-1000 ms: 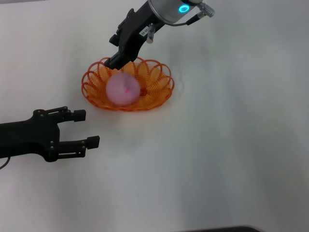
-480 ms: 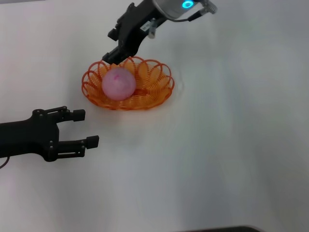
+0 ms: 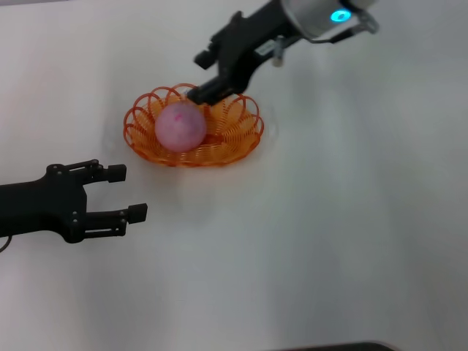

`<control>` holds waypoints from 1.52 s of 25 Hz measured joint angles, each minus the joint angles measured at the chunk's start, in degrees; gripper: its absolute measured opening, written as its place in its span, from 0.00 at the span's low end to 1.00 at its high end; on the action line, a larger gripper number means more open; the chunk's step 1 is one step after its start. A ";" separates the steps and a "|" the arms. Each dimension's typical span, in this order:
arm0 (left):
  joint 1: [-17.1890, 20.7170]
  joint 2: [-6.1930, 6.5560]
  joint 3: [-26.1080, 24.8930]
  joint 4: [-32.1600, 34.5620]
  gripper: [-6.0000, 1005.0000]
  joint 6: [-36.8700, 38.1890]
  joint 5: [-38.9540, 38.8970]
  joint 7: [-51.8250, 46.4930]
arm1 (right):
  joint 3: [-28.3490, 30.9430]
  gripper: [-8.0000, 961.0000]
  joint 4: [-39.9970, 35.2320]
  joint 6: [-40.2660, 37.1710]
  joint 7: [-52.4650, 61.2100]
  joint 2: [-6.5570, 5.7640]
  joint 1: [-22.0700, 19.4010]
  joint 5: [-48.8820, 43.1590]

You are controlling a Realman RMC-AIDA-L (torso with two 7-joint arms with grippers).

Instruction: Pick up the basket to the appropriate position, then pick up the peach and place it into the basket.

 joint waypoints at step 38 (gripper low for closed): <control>-0.02 -0.32 -0.27 0.00 0.82 -0.71 -0.39 -0.70 | 21.01 0.66 -0.40 -12.95 -21.89 -0.12 -21.67 13.18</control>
